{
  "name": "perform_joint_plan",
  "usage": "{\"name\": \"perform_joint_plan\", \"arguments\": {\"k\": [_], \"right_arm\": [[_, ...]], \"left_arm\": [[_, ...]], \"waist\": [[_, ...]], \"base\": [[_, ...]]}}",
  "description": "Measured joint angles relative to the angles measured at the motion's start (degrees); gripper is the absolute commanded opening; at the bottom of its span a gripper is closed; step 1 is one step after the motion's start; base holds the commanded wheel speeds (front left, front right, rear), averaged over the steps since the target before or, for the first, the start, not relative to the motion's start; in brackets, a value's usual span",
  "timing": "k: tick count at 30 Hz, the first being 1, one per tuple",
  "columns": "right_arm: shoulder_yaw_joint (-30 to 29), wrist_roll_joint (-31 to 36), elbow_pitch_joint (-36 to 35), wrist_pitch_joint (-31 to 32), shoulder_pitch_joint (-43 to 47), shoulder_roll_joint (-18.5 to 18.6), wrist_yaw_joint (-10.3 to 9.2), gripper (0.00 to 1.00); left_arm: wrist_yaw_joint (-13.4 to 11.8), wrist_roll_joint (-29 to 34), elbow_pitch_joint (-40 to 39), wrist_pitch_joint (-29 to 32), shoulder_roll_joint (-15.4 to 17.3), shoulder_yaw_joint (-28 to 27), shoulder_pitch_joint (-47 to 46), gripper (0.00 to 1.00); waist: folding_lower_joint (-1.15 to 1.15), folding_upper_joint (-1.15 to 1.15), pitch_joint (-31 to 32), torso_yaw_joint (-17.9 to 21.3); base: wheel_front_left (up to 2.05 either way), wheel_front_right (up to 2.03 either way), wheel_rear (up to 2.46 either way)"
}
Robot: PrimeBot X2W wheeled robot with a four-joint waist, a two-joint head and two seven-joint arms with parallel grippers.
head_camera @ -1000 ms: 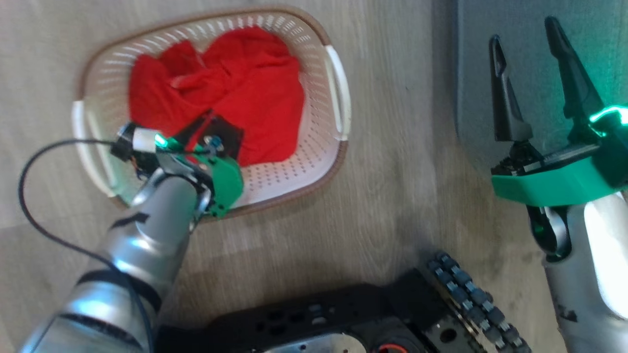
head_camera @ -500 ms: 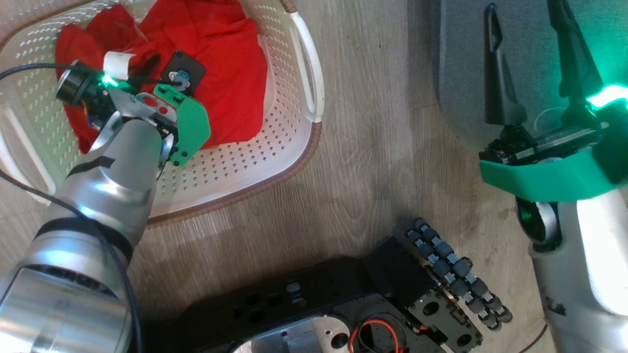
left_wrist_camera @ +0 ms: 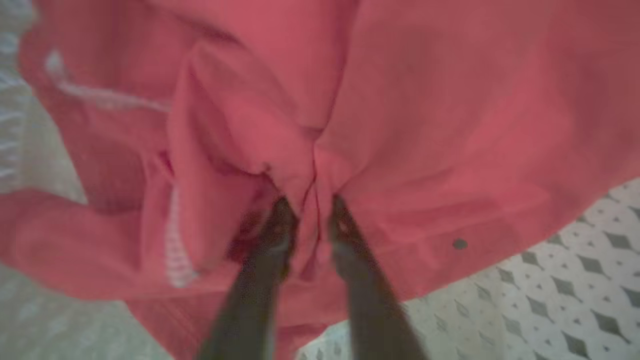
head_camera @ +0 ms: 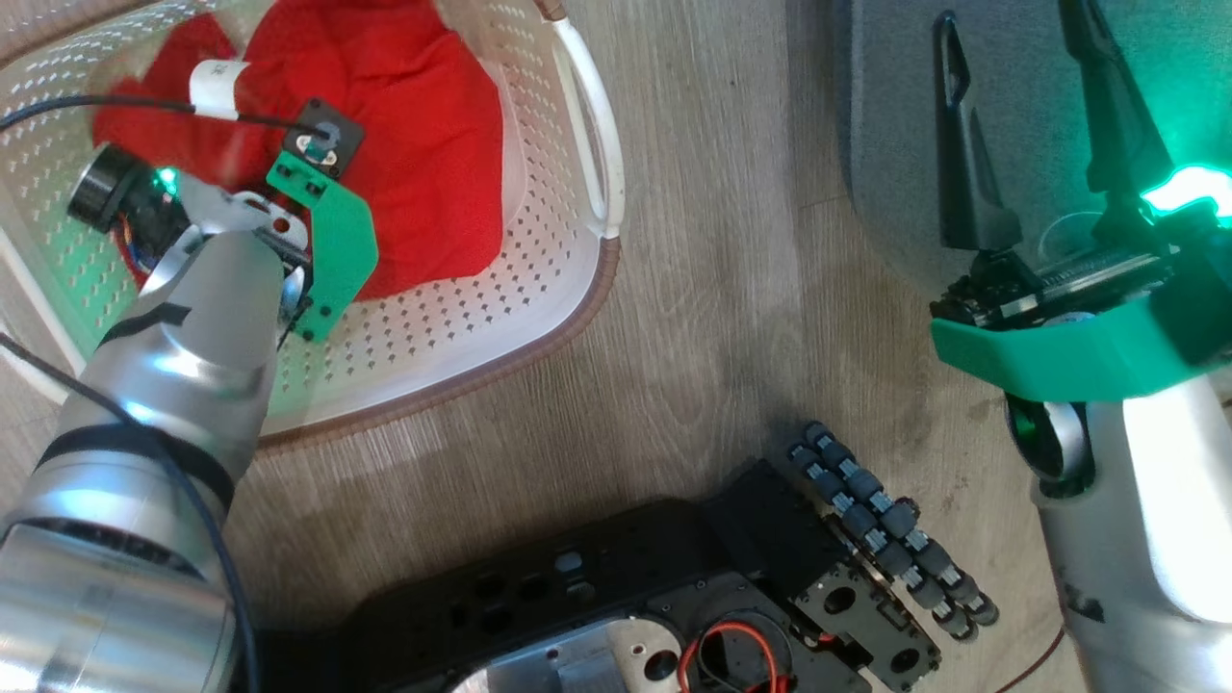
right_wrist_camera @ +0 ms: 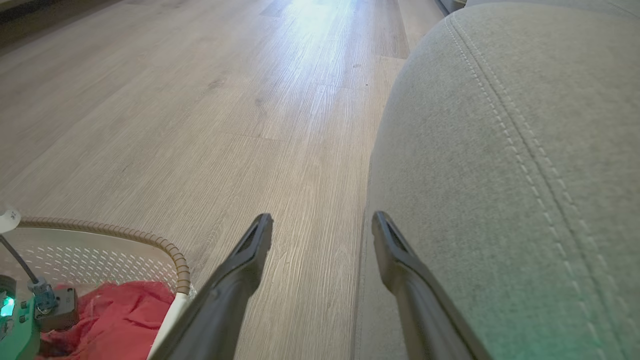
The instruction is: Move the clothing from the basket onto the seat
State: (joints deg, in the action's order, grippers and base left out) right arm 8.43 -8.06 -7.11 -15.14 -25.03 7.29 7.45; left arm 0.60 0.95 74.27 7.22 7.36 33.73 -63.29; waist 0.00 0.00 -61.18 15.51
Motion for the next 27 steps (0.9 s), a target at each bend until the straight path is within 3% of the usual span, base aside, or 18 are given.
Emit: {"name": "perform_joint_plan", "arguments": {"k": [15,22,27], "right_arm": [[0.4,-0.1,1.5,0.0,-0.7,-0.2,-0.01,1.00],[0.8,-2.0,4.3,0.0,-3.1,-1.5,0.04,1.00],[0.0,-2.0,5.8,0.0,-2.9,-1.2,0.04,1.00]], "left_arm": [[-0.3,-2.7,0.2,-1.9,0.3,-0.4,0.2,0.00],[-1.0,-5.6,0.2,-11.9,0.2,-1.8,3.6,0.00],[-1.0,-9.9,0.2,-17.4,-1.5,-4.5,7.9,0.00]], "waist": [[0.00,0.00,1.2,-0.1],[0.01,0.00,5.1,0.4],[0.01,0.00,10.3,-0.4]], "base": [[0.00,0.00,0.00],[0.00,0.00,0.00],[0.00,0.00,0.00]]}}
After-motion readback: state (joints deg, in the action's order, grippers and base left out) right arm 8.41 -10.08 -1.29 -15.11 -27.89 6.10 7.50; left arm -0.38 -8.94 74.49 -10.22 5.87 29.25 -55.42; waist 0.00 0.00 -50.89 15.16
